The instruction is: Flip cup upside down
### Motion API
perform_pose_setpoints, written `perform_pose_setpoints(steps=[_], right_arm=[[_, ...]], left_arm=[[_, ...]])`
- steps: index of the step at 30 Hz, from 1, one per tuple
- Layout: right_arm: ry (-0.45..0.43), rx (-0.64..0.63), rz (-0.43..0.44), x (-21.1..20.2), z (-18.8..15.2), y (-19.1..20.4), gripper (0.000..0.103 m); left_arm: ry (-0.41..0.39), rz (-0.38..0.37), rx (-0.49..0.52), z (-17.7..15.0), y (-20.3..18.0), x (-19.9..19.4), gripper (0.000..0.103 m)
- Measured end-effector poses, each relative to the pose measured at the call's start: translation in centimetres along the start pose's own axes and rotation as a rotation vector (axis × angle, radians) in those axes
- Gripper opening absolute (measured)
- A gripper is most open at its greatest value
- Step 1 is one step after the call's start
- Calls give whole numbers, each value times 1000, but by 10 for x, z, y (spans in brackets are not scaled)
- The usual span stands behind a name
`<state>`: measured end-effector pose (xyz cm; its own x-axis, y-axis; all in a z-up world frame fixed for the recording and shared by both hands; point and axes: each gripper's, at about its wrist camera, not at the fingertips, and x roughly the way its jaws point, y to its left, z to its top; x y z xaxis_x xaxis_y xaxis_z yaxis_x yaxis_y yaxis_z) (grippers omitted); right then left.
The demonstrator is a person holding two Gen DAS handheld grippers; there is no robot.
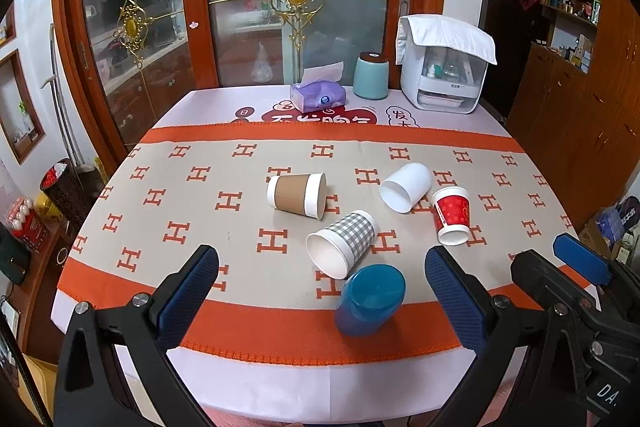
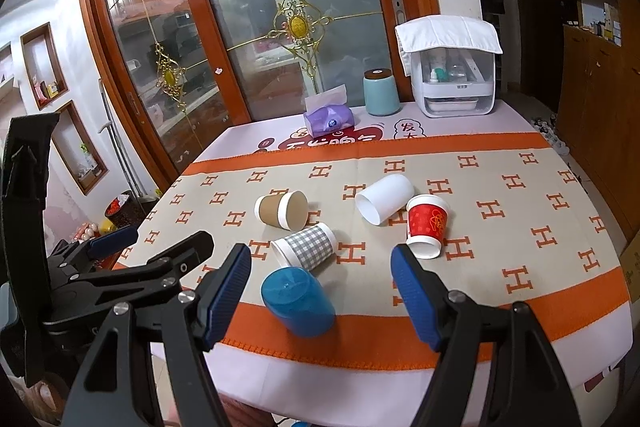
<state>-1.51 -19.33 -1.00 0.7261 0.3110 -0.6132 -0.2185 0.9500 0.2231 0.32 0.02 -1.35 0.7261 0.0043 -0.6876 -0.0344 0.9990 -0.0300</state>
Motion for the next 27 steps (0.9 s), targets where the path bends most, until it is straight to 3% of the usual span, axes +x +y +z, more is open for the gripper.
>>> perform_pose_setpoints(steps=[27], right_arm=[[11,1,14,3,-3,2,73]], left_arm=[[18,21,3,-7,2,-1,102]])
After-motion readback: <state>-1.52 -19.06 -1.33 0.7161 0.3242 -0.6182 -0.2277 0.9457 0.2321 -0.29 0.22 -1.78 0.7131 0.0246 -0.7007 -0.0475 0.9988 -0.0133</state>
